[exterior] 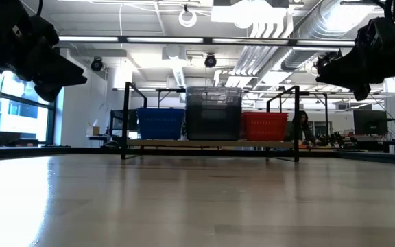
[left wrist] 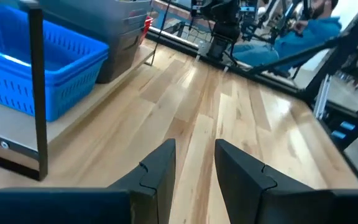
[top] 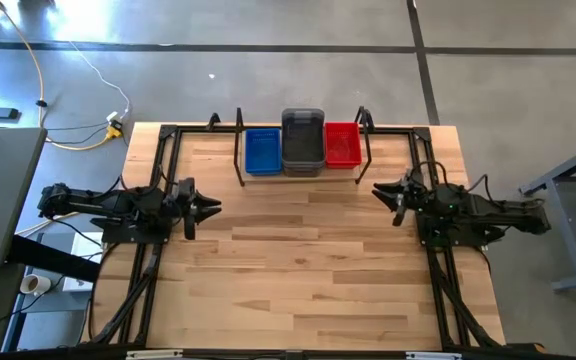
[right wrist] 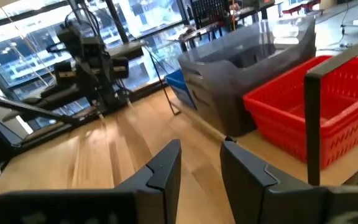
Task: Stack baskets on shelf by color
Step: Return to Home Position
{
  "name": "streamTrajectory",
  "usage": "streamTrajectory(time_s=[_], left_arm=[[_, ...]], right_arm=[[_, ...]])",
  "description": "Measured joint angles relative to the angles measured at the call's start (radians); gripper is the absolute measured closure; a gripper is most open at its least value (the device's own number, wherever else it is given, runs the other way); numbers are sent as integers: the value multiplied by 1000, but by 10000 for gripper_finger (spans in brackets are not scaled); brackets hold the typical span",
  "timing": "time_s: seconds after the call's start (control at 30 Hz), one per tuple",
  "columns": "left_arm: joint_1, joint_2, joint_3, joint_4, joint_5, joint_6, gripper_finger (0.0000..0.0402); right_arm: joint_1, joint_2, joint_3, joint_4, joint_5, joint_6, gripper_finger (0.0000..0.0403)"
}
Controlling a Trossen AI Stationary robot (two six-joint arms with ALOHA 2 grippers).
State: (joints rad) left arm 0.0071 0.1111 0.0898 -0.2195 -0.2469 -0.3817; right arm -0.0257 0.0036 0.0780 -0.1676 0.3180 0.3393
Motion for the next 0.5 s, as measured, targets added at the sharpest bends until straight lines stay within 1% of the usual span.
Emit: streamTrajectory(time_s=[0.13, 0.5], left_arm=[[0, 0, 0, 0, 0, 35, 300], [0, 0, 0, 2, 0, 35, 300]], right_arm=[[0, 1, -1, 3, 15, -30, 305], [0, 4, -1, 1, 11, -34, 305]])
